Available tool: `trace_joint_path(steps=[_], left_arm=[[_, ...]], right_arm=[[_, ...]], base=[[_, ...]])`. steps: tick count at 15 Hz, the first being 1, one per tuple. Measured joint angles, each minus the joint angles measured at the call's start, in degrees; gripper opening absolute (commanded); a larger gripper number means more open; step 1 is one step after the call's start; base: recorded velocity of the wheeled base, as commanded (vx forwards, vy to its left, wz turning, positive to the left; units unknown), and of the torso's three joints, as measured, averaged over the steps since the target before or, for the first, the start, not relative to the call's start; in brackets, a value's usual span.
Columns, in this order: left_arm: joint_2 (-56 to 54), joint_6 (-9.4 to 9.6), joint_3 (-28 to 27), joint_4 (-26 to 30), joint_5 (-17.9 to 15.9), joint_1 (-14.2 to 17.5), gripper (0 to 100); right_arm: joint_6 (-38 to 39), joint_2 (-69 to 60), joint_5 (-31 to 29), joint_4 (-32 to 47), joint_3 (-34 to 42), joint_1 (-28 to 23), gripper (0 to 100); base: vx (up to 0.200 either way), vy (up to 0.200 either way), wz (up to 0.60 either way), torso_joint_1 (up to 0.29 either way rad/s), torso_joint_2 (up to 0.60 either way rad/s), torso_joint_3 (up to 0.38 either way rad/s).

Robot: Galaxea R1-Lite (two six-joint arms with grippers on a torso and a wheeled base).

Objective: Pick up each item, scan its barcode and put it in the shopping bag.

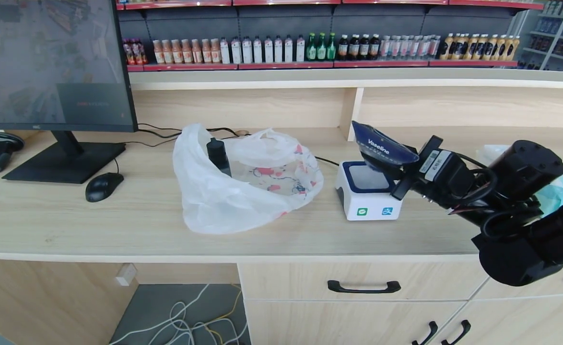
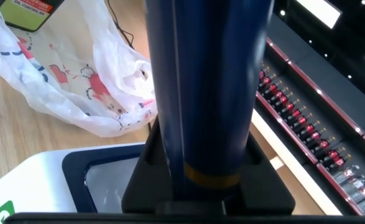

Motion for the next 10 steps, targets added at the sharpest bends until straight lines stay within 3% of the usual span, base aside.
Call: trace_joint_path(steps=[6,8,10], left_arm=[[0.0,-0.15,0.0,0.1,0.0,0.0,100],[0.0,-0.2,0.0,0.1,0.0,0.0,100],[0.0,-0.22,0.0,0.2,0.0,0.0,100]], right_arm=[[0.7,0.2,-0.1,-0.1,0.1,0.1,0],[4.3,-0.5,-0.9,0.1,0.0,0.5,0],[9.0,-2.3,-6.4,0.0,-0.1,0.9,0]], base=[[0.0,0.0,0.0,0.0,0.0,0.0],[0.0,0.0,0.0,0.0,0.0,0.0],[0.0,0.0,0.0,0.0,0.0,0.0]])
